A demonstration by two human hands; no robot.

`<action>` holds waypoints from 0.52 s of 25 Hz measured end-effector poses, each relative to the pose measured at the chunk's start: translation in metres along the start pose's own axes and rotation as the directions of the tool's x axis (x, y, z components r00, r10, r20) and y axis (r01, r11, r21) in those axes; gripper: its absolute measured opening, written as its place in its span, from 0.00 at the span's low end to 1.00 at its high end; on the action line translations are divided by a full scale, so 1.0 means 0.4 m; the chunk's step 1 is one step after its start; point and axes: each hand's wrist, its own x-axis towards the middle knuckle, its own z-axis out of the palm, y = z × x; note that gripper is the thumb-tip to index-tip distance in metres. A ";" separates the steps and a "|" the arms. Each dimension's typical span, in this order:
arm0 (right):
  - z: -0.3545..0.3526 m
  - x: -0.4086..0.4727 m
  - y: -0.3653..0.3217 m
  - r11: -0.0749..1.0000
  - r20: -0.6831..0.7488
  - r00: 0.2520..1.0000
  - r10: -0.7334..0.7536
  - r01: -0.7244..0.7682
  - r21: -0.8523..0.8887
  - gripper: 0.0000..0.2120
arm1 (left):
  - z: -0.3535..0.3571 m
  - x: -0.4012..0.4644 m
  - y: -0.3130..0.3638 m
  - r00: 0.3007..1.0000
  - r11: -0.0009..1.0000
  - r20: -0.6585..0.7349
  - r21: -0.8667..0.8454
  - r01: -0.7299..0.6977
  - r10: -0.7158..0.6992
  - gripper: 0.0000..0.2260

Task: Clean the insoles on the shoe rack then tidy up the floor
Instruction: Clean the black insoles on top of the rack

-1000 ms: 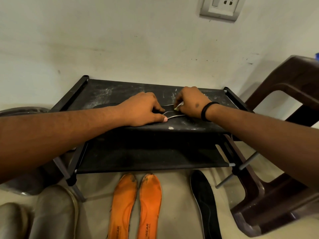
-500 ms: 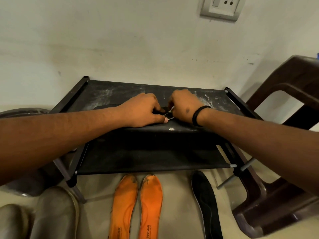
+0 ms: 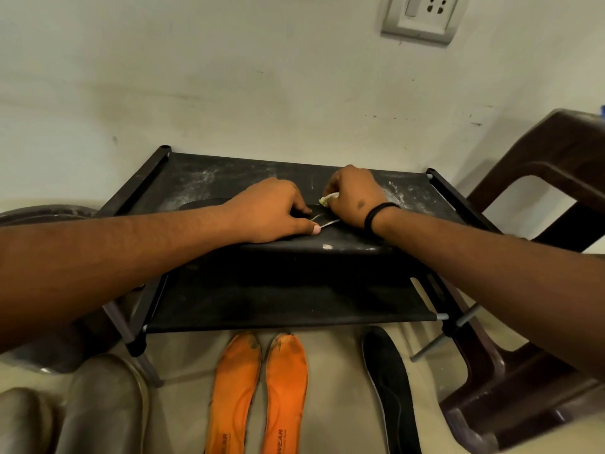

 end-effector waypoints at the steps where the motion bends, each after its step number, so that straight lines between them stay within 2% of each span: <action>1: 0.009 -0.009 -0.012 0.999 0.022 0.999 -0.045 0.046 -0.014 0.04 | -0.001 -0.003 -0.001 1.000 1.000 -0.002 -0.007 0.011 -0.011 0.27; 3: 0.002 -0.027 -0.018 0.995 0.093 0.990 -0.103 0.104 -0.006 0.04 | -0.004 -0.009 0.004 1.000 1.000 0.002 -0.017 0.017 -0.017 0.31; 5: -0.018 -0.026 0.009 0.993 0.144 0.984 -0.101 0.110 -0.052 0.04 | -0.007 -0.011 0.010 1.000 0.999 0.007 -0.023 0.027 -0.027 0.27; 8: -0.031 -0.007 0.057 0.978 0.074 0.997 0.035 -0.019 -0.208 0.07 | -0.008 -0.005 0.013 1.000 0.999 -0.006 -0.048 0.025 -0.025 0.22; 10: -0.018 -0.007 0.041 0.979 0.041 0.997 0.059 -0.050 -0.197 0.08 | -0.003 -0.006 0.010 1.000 0.999 -0.001 -0.041 0.028 -0.028 0.23; 13: 0.006 -0.020 -0.011 0.984 0.111 0.991 -0.071 0.088 -0.154 0.09 | -0.004 -0.012 0.005 1.000 1.000 -0.001 -0.017 0.020 -0.021 0.31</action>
